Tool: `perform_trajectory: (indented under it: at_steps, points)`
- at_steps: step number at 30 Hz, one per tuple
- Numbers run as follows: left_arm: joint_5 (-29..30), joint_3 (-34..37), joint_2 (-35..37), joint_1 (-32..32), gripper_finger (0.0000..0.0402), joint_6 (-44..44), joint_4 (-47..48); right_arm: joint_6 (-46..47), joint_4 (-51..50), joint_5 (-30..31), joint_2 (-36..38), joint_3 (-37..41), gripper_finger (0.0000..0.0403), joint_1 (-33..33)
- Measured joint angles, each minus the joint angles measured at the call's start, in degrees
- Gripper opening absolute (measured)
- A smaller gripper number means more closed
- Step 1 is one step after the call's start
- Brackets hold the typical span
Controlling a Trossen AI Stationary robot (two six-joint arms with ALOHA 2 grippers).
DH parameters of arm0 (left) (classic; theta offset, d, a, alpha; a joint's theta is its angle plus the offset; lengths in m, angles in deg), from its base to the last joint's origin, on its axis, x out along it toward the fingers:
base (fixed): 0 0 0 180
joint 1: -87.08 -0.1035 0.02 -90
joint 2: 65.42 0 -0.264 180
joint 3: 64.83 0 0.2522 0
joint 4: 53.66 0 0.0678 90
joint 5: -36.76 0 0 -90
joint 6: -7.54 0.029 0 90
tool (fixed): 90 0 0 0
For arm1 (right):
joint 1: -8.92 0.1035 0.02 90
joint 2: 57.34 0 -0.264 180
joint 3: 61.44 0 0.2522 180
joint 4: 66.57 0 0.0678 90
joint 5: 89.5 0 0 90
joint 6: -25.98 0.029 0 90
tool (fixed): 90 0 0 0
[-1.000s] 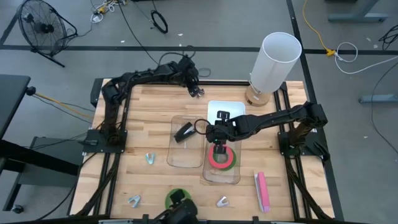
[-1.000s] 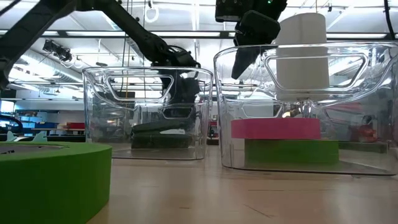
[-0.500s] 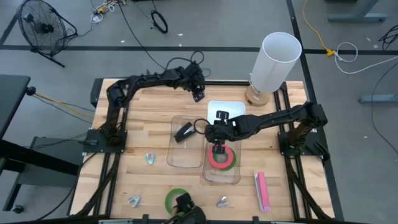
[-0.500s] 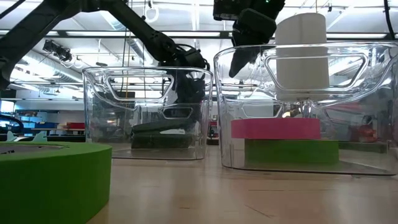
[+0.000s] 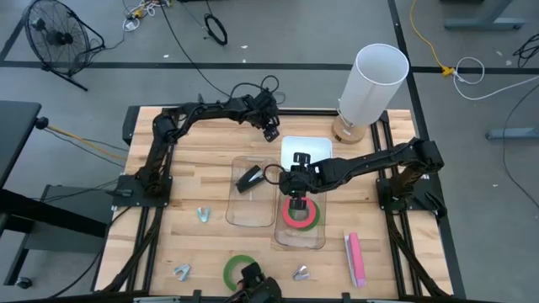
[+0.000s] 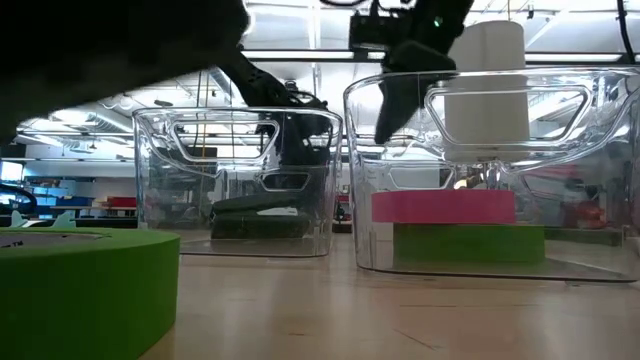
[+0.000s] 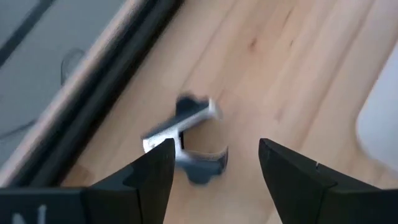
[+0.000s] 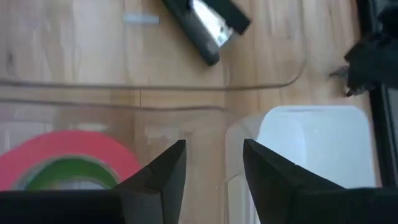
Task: Pick and place Stapler, Stapler remover, tape
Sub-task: Put the black staple remover into the white bin
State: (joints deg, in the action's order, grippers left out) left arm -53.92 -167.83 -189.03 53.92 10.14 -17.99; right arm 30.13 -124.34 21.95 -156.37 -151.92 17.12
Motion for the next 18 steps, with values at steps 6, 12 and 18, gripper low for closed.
perform_trajectory:
  at_steps: [6, 12, 18]
  points:
    - [0.9, -0.5, -0.7, 0.0, 0.0236, 0.1, -0.9, -0.1, 1.0, -0.3, 0.0, 1.9, 0.0162, 0.0]
    - [0.9, -0.4, -0.7, 0.3, 0.0236, 0.6, -0.7, -1.3, 1.6, -0.5, 0.0, 1.8, 0.0162, 0.0]
    - [1.0, -0.4, -0.7, 0.5, 0.0236, 8.4, 1.2, -1.4, 1.8, -0.5, 0.0, 1.8, 0.0162, 0.0]
